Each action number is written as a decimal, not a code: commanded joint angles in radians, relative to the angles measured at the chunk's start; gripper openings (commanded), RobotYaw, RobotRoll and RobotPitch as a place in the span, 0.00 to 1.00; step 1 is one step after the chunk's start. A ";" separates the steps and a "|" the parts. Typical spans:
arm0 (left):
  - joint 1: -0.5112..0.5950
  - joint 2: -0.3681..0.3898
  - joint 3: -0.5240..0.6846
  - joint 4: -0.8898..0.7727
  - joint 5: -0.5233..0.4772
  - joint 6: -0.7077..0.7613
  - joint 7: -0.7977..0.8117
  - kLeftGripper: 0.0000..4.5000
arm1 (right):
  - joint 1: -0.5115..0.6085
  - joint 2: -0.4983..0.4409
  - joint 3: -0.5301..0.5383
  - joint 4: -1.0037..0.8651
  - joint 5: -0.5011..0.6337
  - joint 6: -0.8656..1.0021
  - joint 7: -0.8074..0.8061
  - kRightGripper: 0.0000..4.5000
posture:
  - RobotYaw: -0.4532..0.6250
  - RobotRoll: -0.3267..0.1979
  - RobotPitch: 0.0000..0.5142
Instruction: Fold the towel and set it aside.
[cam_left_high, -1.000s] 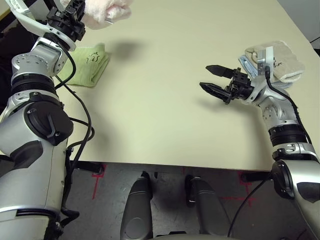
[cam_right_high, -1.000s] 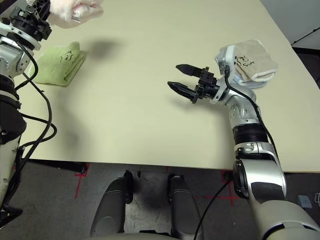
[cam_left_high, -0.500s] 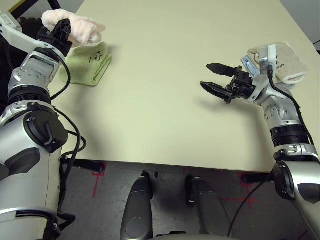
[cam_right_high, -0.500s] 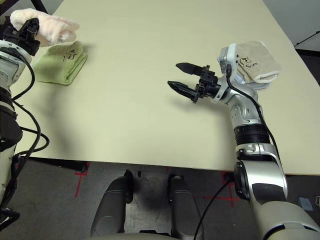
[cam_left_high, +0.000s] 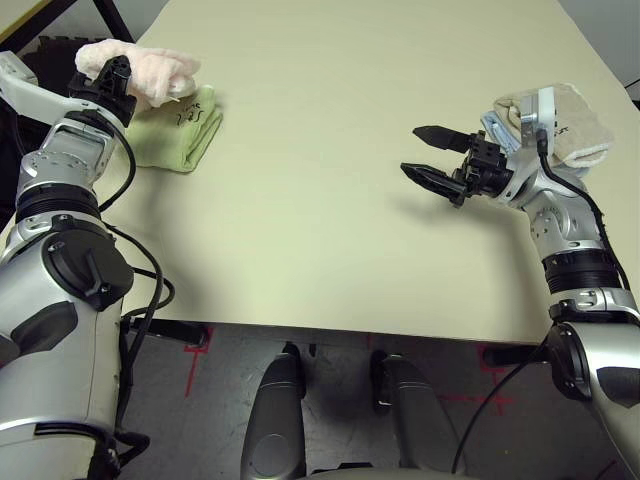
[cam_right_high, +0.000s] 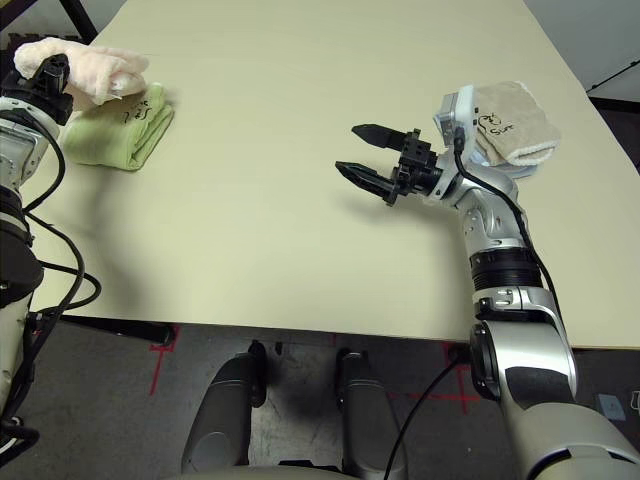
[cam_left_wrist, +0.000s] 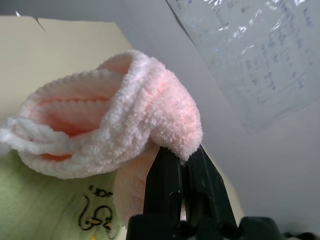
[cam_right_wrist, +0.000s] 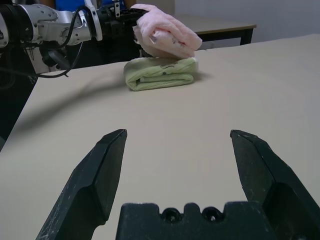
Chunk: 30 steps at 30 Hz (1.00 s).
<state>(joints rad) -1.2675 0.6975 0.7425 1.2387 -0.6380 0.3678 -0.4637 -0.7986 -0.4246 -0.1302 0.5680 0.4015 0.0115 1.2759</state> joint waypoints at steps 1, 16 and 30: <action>0.016 0.019 0.008 -0.018 -0.021 0.045 -0.007 0.01 | 0.014 -0.005 0.009 -0.009 0.002 -0.008 0.011 1.00 | 0.44 0.62 0.38; 0.255 -0.014 0.029 -0.279 -0.104 0.332 0.082 0.01 | 0.017 -0.011 0.013 -0.011 0.000 -0.015 0.018 1.00 | 0.45 0.62 0.38; 0.444 -0.083 0.079 -0.616 -0.184 0.541 0.380 0.87 | 0.008 -0.001 0.018 0.011 -0.005 -0.034 0.019 1.00 | 0.46 0.62 0.38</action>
<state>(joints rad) -0.8439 0.6230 0.8109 0.6380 -0.8121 0.9002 -0.1029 -0.7980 -0.4226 -0.1200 0.5721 0.4005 -0.0101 1.2890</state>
